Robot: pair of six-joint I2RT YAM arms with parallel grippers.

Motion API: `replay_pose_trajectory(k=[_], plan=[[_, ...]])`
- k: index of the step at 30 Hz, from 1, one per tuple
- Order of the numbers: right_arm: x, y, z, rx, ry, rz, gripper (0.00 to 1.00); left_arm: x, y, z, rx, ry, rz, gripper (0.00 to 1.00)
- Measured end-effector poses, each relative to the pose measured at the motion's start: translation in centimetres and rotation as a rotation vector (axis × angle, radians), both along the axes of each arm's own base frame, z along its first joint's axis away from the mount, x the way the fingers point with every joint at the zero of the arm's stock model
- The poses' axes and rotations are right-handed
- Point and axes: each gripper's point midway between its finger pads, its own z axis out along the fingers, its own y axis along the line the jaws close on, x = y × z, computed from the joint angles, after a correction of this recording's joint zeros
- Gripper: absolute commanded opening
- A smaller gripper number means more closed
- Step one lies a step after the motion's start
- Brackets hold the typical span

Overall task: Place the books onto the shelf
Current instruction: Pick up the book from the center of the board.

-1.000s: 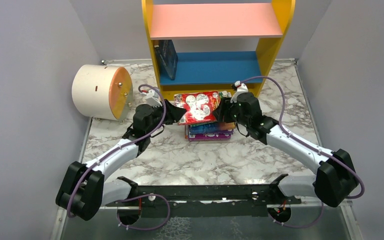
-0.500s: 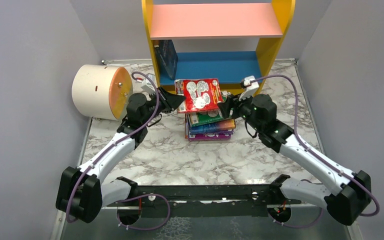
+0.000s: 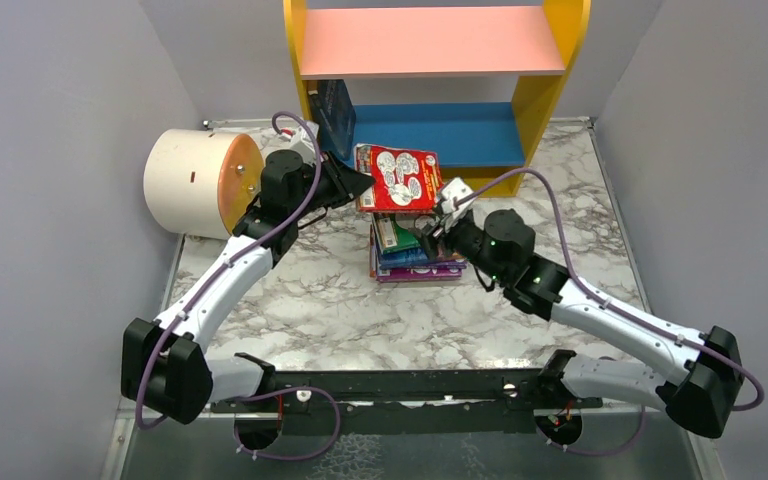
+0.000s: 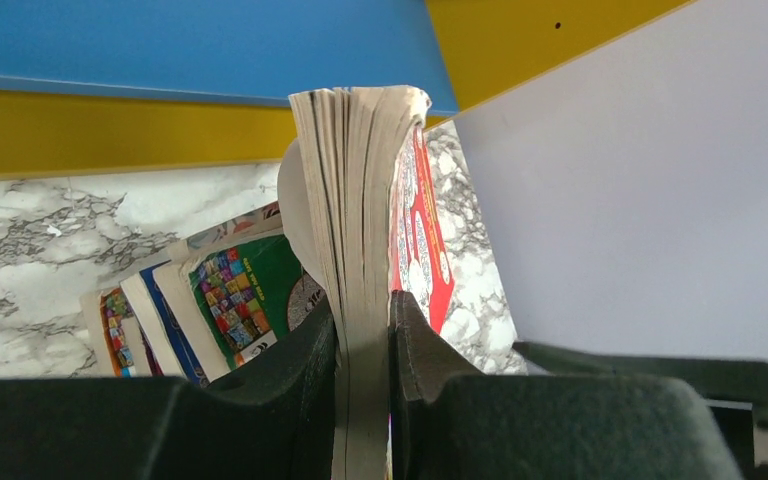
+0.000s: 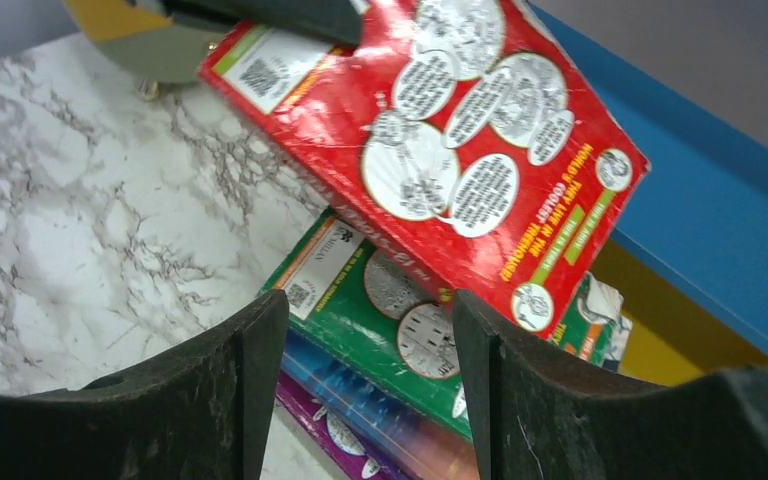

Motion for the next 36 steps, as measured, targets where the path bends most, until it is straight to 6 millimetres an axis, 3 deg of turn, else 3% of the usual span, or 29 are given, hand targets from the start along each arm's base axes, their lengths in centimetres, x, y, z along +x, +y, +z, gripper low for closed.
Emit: replay_pose_trajectory(k=[9, 16, 22, 29, 33, 36], plan=[[-0.5, 3.5, -0.8, -0.153, -0.153, 0.028, 0.6, 0.8, -0.1, -0.3, 0.072, 0.077, -0.003, 0.0], [1.4, 5.6, -2.2, -0.263, -0.214, -0.015, 0.6, 0.7, 0.1, -0.8, 0.116, 0.129, -0.003, 0.0], [3.5, 6.2, -2.5, -0.309, -0.247, -0.095, 0.58, 0.8, 0.4, 1.4, 0.142, 0.107, -0.003, 0.0], [5.3, 6.1, -2.5, -0.334, -0.28, -0.192, 0.36, 0.5, 0.6, 1.6, 0.167, 0.111, -0.006, 0.0], [5.4, 6.1, -2.3, -0.345, -0.303, -0.207, 0.08, 0.6, 0.8, 1.7, 0.17, 0.105, -0.001, 0.0], [5.1, 6.6, -2.7, -0.391, -0.327, -0.184, 0.01, 0.6, 0.9, 1.8, 0.175, 0.096, 0.0, 0.15]])
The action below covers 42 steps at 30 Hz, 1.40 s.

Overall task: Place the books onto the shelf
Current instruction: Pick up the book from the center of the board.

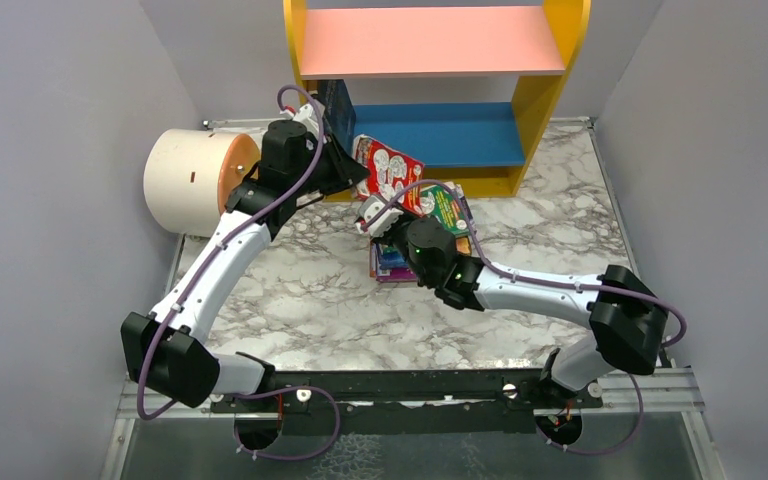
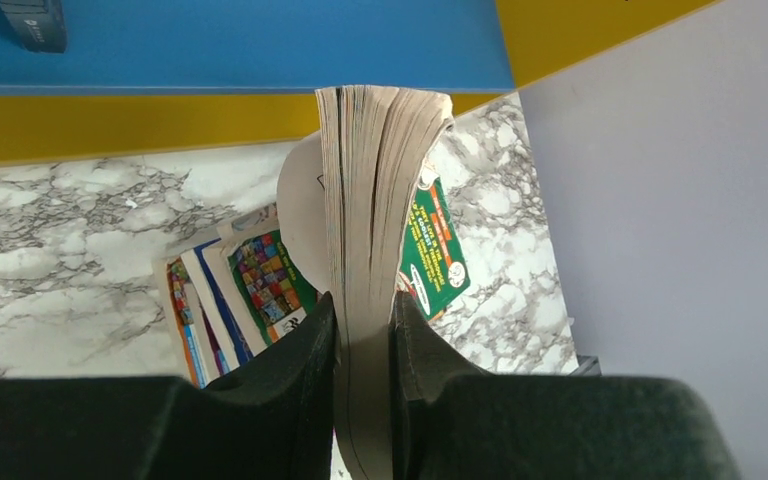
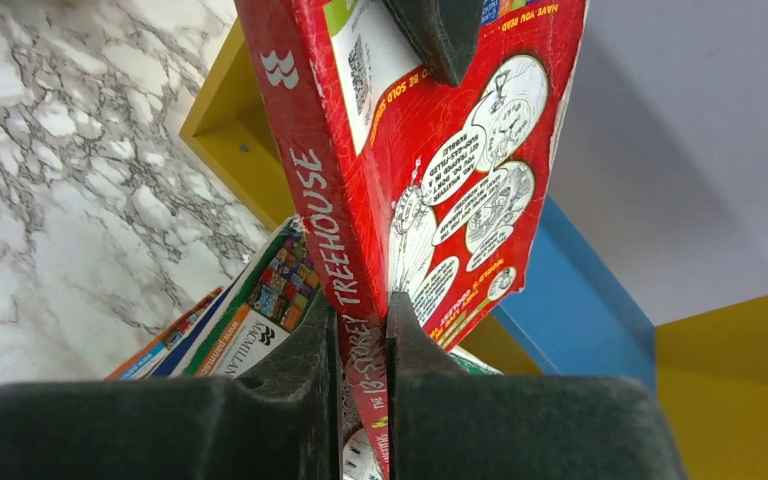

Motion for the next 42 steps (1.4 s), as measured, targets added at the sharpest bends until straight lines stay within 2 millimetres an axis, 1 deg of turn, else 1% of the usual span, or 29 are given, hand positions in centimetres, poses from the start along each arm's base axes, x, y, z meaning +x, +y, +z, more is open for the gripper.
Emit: replay_pose_trajectory(k=[2, 4, 5, 7, 8, 14, 17, 19, 21, 23, 26, 28, 31, 34, 36, 39, 40, 42], plan=[[0.0, 0.2, -0.2, -0.022, -0.01, 0.004, 0.01, 0.0, 0.1, -0.1, 0.01, -0.005, 0.002, 0.3], [0.1, 0.2, 0.1, -0.012, -0.018, -0.001, 0.01, 0.3, 0.3, 0.0, 0.012, -0.015, 0.011, 0.49], [0.2, 0.1, 0.3, 0.0, -0.022, -0.009, 0.01, 0.3, 0.4, 0.2, 0.01, -0.02, 0.016, 0.57], [0.5, -0.4, 0.8, 0.028, -0.029, -0.036, 0.01, 0.3, 0.6, 0.5, 0.01, -0.037, 0.026, 0.69], [0.5, -0.6, 1.0, 0.041, -0.029, -0.043, 0.01, 0.2, 0.8, 0.7, 0.009, -0.044, 0.031, 0.71], [-0.2, -1.6, 3.0, 0.134, -0.022, -0.048, 0.01, 0.0, 1.5, 2.3, -0.006, -0.107, 0.067, 0.73], [-0.5, -1.7, 3.6, 0.18, -0.012, -0.046, 0.01, -0.4, 2.5, 3.2, -0.006, -0.147, 0.109, 0.73], [-0.5, -1.7, 3.6, 0.208, 0.004, -0.049, 0.01, -1.0, 3.6, 3.5, 0.004, -0.176, 0.15, 0.73], [-0.3, -1.6, 4.2, 0.252, 0.023, -0.062, 0.01, -1.9, 4.9, 3.2, 0.025, -0.186, 0.194, 0.73], [-0.1, -1.4, 5.5, 0.306, 0.033, -0.074, 0.01, -2.8, 6.4, 3.0, 0.047, -0.206, 0.247, 0.77], [0.7, -0.9, 8.0, 0.4, 0.027, -0.099, 0.01, -4.1, 8.5, 3.3, 0.072, -0.248, 0.319, 0.78], [1.1, -0.5, 8.9, 0.442, 0.022, -0.108, 0.01, -4.8, 9.5, 3.7, 0.083, -0.277, 0.355, 0.78], [2.0, 0.1, 8.8, 0.464, 0.03, -0.13, 0.01, -5.6, 10.8, 4.5, 0.095, -0.315, 0.393, 0.78], [3.3, 1.2, 7.6, 0.46, 0.05, -0.151, 0.01, -5.9, 11.3, 4.7, 0.109, -0.329, 0.411, 0.78], [4.1, 1.6, 6.6, 0.457, 0.066, -0.167, 0.01, -6.0, 11.5, 4.1, 0.123, -0.323, 0.413, 0.78], [5.6, 1.7, 5.0, 0.459, 0.091, -0.213, 0.01, -5.9, 11.5, 2.8, 0.144, -0.301, 0.409, 0.78], [5.6, 1.7, 5.0, 0.459, 0.091, -0.213, 0.01, -6.0, 11.5, 2.4, 0.15, -0.293, 0.408, 0.78], [6.7, 1.0, 4.7, 0.473, 0.089, -0.253, 0.01, -6.0, 11.5, 1.6, 0.159, -0.279, 0.405, 0.78]])
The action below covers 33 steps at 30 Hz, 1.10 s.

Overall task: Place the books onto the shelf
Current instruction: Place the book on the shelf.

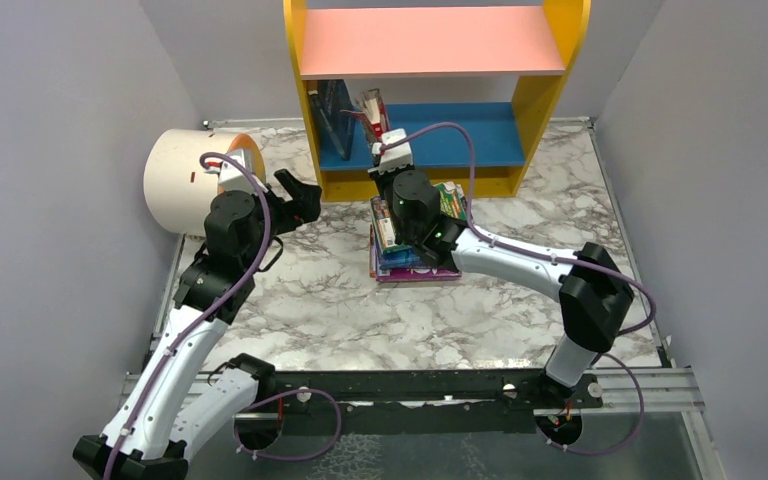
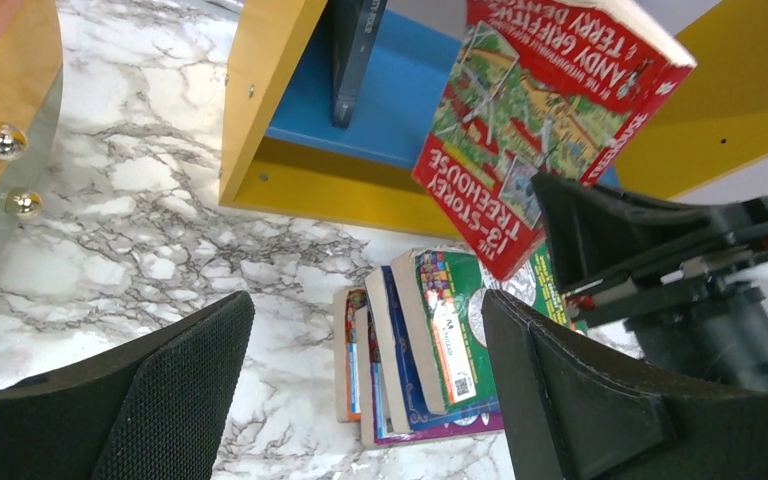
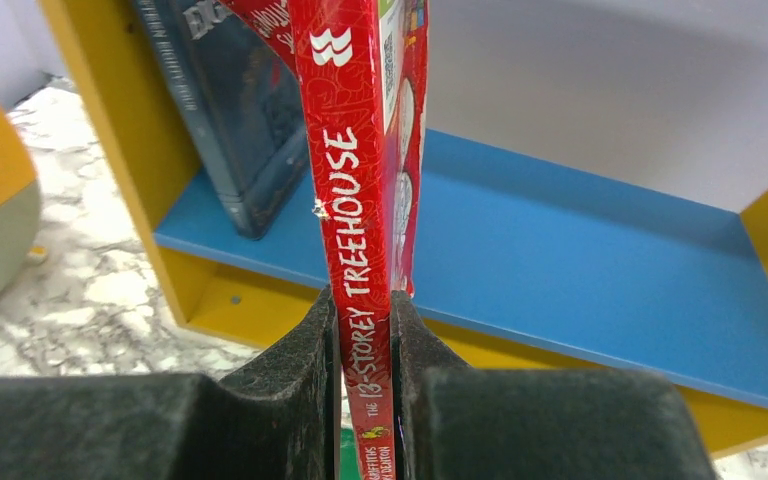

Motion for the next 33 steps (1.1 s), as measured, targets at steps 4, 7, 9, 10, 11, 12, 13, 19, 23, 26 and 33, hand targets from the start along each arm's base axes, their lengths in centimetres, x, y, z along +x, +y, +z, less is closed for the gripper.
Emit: replay_pose_trajectory(k=[4, 7, 9, 10, 11, 12, 13, 19, 23, 26, 33], plan=[[1.1, -0.8, 0.0, 0.021, -0.009, -0.052, 0.01, -0.3, 0.1, -0.8, 0.004, 0.009, 0.0, 0.78], [2.4, -0.9, 0.5, 0.05, -0.026, -0.087, 0.01, -0.8, 0.3, -1.1, -0.001, -0.002, 0.0, 0.78], [3.1, -0.7, 0.8, 0.068, -0.039, -0.098, 0.01, -0.9, 0.4, -1.2, -0.002, -0.005, 0.0, 0.78], [3.5, -0.6, 0.8, 0.075, -0.044, -0.105, 0.01, -1.0, 0.4, -1.3, -0.002, -0.008, -0.001, 0.78], [3.9, -0.4, 0.8, 0.084, -0.051, -0.11, 0.01, -1.0, 0.4, -1.4, -0.001, -0.007, 0.0, 0.78], [4.3, -0.2, 0.7, 0.093, -0.057, -0.118, 0.01, -1.0, 0.4, -1.5, -0.001, -0.007, -0.001, 0.78], [4.7, -0.1, 0.4, 0.099, -0.063, -0.126, 0.01, -1.0, 0.4, -1.6, -0.001, -0.006, -0.001, 0.78], [6.9, 0.8, -1.9, 0.106, -0.132, -0.18, 0.01, -1.1, 0.2, -2.7, 0.002, 0.008, -0.011, 0.78], [8.1, 1.6, -2.1, 0.123, -0.203, -0.209, 0.01, -1.2, 0.2, -3.5, 0.006, 0.02, -0.013, 0.78], [8.7, 2.1, -2.4, 0.125, -0.232, -0.218, 0.01, -1.3, 0.3, -3.6, 0.006, 0.019, -0.013, 0.78], [9.6, 2.8, -1.9, 0.169, -0.253, -0.218, 0.01, -1.6, 0.4, -3.9, 0.004, 0.016, -0.012, 0.78]])
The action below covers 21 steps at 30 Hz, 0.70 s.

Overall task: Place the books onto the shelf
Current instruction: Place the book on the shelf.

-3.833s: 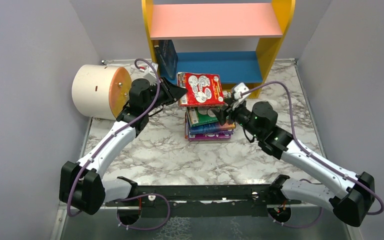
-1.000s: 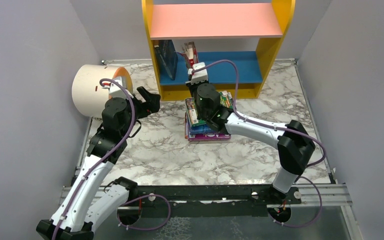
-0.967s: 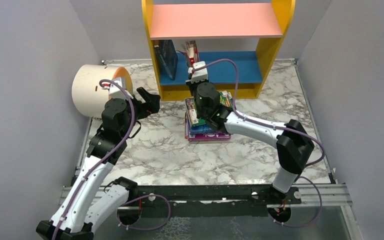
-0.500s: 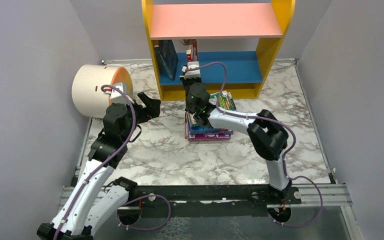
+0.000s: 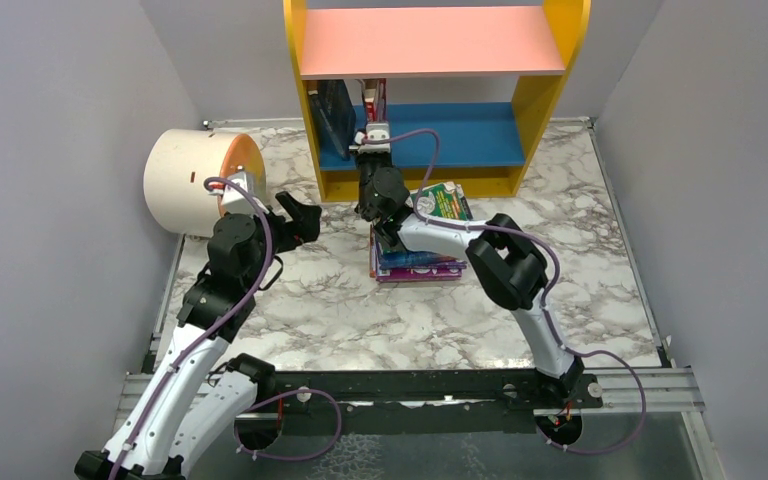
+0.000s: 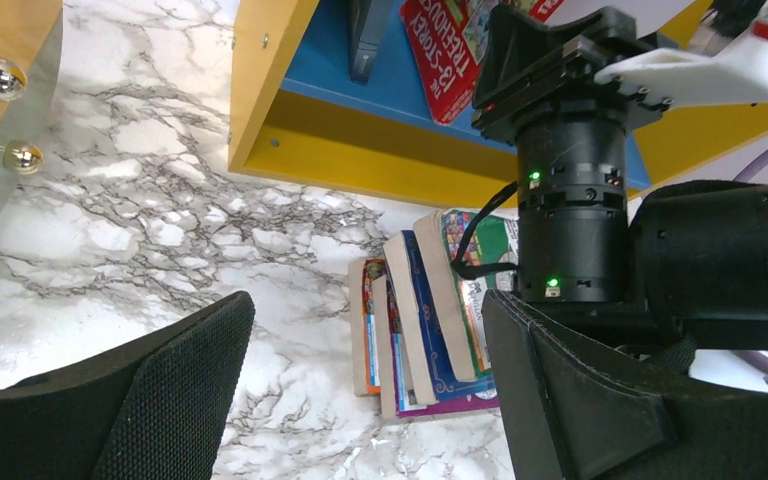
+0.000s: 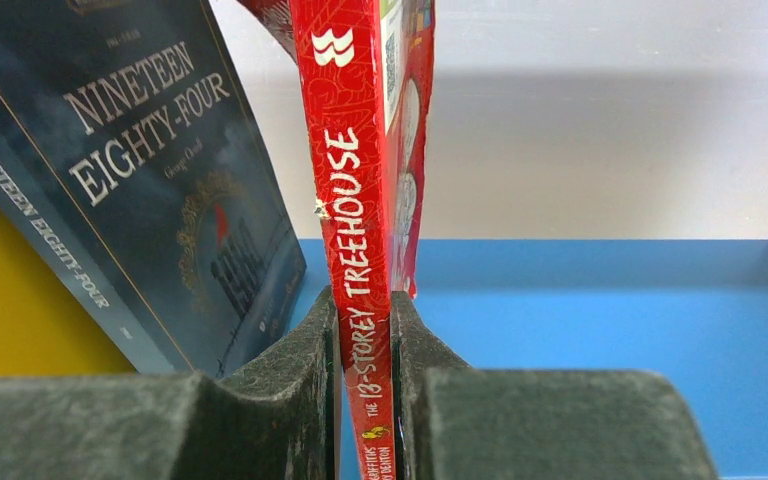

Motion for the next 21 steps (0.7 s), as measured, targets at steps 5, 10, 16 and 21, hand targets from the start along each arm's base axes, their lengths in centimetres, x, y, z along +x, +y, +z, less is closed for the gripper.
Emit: replay_pose_trajectory(k=[5, 10, 16, 21], plan=[[0.9, 0.2, 0.9, 0.053, -0.015, 0.035, 0.01, -0.1, 0.0, -1.1, 0.007, 0.02, 0.0, 0.78], [2.1, 0.7, 1.4, 0.075, -0.037, 0.057, 0.01, -0.2, 0.1, -2.1, 0.014, 0.037, 0.001, 0.78], [3.5, 1.6, -0.6, 0.06, -0.019, 0.055, 0.01, -0.3, 0.1, -2.2, 0.013, 0.036, 0.0, 0.78], [3.9, 2.2, -0.4, 0.071, -0.028, 0.054, 0.01, -0.4, 0.2, -2.4, 0.013, 0.036, 0.001, 0.78]])
